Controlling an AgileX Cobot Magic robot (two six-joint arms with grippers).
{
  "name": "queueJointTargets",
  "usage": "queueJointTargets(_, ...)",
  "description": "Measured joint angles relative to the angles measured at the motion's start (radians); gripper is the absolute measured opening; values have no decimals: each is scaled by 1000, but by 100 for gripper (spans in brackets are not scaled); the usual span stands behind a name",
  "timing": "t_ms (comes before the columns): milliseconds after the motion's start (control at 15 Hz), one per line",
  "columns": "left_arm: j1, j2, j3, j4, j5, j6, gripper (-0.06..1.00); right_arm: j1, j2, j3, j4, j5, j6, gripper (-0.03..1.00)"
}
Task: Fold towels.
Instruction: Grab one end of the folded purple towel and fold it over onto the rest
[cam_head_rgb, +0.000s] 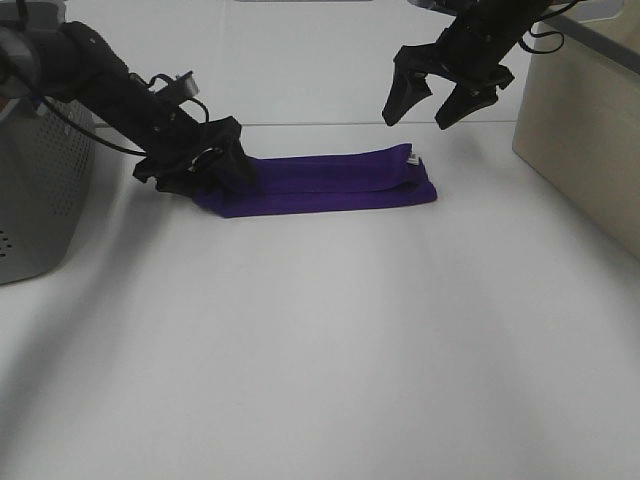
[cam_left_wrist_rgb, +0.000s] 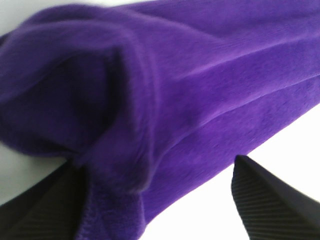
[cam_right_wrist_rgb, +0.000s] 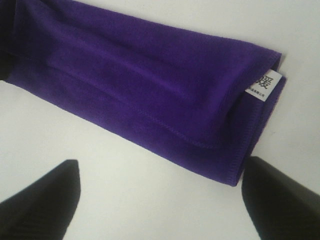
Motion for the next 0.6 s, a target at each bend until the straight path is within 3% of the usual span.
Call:
queueJointTargets(67,-12,4,0,0,-20,0,67,0,0,0,0,10,0,86)
queueJointTargets(133,-20,7,0,2,-35,0,54,0,0,0,0,15,0,85)
queueJointTargets(267,-19,21,-16,38,-30,0,16,0,0,0,0,22,1,85)
queueJointTargets(333,-19,29,-48,77,0,0,5,0,0,0,0,22,1,85)
queueJointTargets(467,-22,41,-118,169,75,-5,3,0,-2,0,0,22,1,85)
queueJointTargets(600,-21,60,-312,372,245,-68,3,0,-18,0,4,23,5,85)
